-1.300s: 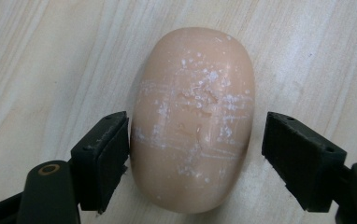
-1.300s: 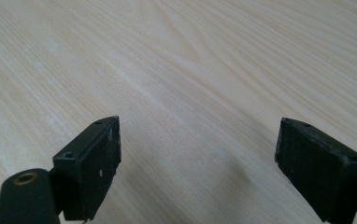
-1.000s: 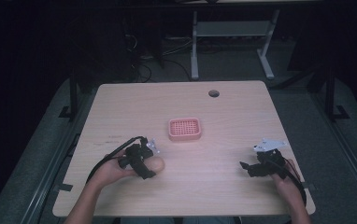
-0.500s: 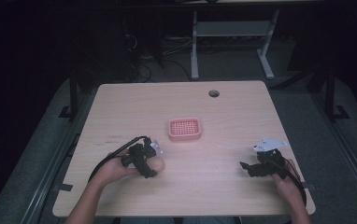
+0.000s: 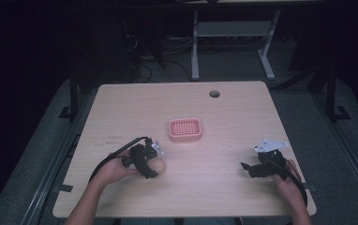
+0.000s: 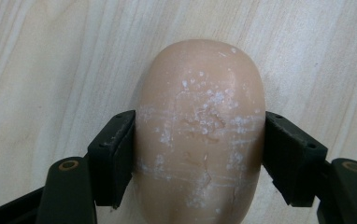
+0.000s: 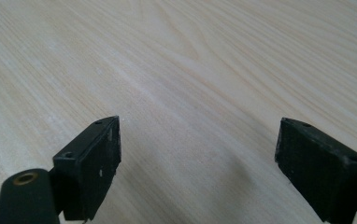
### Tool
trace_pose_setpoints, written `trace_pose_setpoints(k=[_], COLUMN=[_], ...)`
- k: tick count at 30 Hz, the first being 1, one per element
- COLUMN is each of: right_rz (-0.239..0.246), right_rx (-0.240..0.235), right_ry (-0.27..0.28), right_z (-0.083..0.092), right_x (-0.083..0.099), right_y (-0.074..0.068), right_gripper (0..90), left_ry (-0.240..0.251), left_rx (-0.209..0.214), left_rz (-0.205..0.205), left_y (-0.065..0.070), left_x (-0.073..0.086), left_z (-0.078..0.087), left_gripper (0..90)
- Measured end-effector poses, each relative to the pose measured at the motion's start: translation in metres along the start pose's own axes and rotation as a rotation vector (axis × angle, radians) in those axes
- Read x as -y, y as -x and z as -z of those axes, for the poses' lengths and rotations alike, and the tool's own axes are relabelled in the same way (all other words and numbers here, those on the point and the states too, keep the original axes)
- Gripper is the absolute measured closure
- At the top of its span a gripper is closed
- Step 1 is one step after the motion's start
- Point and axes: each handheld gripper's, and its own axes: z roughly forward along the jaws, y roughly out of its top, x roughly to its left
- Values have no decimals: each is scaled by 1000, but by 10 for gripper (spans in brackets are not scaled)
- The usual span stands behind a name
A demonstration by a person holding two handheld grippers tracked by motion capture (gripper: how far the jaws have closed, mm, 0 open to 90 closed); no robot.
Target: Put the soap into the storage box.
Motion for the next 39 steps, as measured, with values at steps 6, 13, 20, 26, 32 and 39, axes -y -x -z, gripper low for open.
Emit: trace_pose_setpoints(k=[6, 13, 20, 26, 32, 39], right_rz=[-5, -6, -4, -4, -6, -6], right_rx=[-2, -1, 0, -1, -2, -4], right_ry=[-1, 1, 3, 3, 3, 1], right_z=[0, 0, 0, 0, 0, 0], right_x=[0, 0, 0, 0, 0, 0], right_y=[0, 0, 1, 1, 1, 0], right_gripper=[139, 139, 139, 139, 139, 139], left_ry=[9, 10, 18, 24, 22, 19], left_rx=[5, 10, 7, 20, 23, 9], left_rz=[1, -8, -13, 0, 3, -13], left_y=[0, -3, -5, -9, -12, -13], left_x=[-3, -10, -15, -15, -16, -23], left_z=[2, 3, 6, 6, 5, 11], left_gripper=[315, 315, 315, 315, 315, 315])
